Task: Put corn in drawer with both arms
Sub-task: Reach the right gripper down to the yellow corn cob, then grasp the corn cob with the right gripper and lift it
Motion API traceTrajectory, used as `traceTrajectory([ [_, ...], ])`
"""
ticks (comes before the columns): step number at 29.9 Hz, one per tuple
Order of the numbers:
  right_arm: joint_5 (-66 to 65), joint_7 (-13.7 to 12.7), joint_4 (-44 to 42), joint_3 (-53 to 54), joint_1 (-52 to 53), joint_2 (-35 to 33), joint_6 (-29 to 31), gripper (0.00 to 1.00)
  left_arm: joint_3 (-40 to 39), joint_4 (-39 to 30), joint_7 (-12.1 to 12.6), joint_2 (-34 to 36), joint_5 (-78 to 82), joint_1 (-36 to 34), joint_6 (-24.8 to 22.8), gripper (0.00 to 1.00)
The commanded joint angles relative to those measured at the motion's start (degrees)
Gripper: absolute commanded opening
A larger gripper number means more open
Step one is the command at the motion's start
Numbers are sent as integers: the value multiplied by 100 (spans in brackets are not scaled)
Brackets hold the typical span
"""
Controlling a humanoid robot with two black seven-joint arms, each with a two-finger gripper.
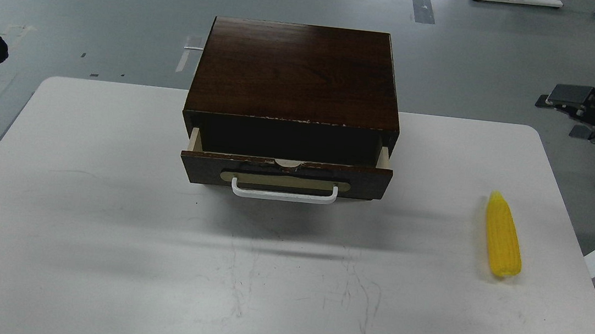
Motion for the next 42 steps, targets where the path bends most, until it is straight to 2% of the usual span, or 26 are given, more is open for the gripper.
traceTrajectory([
  [1, -211, 0, 669, 25, -12, -374, 2, 100, -31, 0, -4, 18, 2, 0, 0, 98],
  [6, -772, -175, 766, 33, -135, -199, 2, 100, -31, -9, -13, 18, 10, 0, 0, 98],
  [7, -904, -341, 836, 33, -214, -85, 2, 100, -31, -17, -13, 27, 19, 0, 0, 98],
  [8, -966, -647, 906, 25, -284, -23, 2, 100, -31, -17, -13, 44, 11, 0, 0, 98],
  [11, -1010, -1202, 915, 25, -503, -5, 2, 100, -31, -17, -39, 62, 19, 0, 0, 98],
  [13, -1037, -1309, 915, 25, -662, 30, 2, 100, -31, -17, -40, 62, 19, 26, 0, 98],
  [19, -1273, -1371, 845, -45, -865, 636, 2, 100, -40, -18, -57, 62, 2, 158, 0, 98],
  [24, -1555, -1512, 669, -2, -1120, 733, 2, 99, -75, -17, -57, 88, 2, 176, 0, 98],
  [31, -1590, -1723, 398, -37, -1330, 953, 2, 82, -84, 0, -48, 168, 10, 220, 0, 98],
  [34, -1573, -1723, 309, 7, -1366, 1040, 2, 75, -84, 0, -57, 168, 2, 220, 0, 98],
  [38, -1538, -1723, 309, 24, -1348, 1199, 2, 70, -84, 0, -48, 159, 2, 220, 0, 98],
  [42, -1547, -1723, 309, 16, -1348, 1270, 2, 56, -84, 9, -48, 176, 10, 220, 0, 98],
])
